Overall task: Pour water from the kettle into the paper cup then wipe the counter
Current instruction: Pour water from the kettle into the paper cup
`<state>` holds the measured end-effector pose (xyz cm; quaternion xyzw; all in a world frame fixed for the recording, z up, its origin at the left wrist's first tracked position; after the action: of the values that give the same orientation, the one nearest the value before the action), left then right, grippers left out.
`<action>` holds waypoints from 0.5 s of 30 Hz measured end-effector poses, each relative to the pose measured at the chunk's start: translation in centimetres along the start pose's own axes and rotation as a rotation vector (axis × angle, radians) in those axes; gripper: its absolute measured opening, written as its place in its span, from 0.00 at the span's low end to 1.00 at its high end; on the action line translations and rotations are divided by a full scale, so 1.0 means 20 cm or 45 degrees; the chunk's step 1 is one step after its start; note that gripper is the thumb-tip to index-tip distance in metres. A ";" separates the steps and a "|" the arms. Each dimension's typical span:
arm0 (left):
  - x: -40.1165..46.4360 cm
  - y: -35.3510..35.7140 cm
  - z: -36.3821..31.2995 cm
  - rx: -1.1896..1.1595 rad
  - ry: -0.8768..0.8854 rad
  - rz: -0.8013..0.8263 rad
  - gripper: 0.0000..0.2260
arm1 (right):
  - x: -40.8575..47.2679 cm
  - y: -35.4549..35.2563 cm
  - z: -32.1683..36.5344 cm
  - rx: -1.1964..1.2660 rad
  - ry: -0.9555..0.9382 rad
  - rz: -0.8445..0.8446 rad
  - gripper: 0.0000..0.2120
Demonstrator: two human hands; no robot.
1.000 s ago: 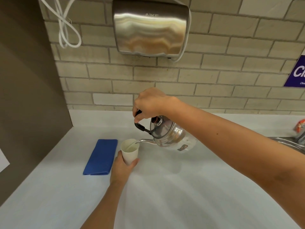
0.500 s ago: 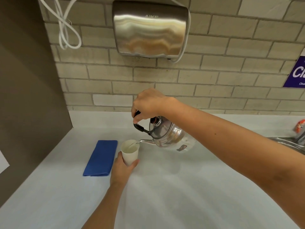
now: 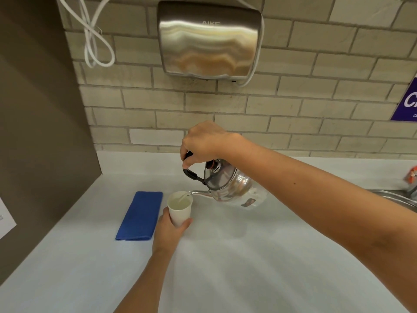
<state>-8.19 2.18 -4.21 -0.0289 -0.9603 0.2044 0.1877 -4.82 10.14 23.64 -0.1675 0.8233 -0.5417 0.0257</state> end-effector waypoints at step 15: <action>0.00 0.01 0.01 0.010 -0.011 0.018 0.32 | 0.02 -0.01 0.02 0.001 -0.014 0.009 0.14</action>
<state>-8.33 2.27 -4.42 -0.0340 -0.9601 0.2096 0.1821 -5.00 9.57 23.79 -0.1674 0.8235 -0.5410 0.0323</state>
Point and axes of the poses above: each hand's wrist, its own x-axis towards the middle knuckle, its own y-axis out of the palm, z = x × y, the point moved 7 cm from there along x, towards the middle knuckle, and after that the axes turned 11 degrees about y, right-handed, at the moved point
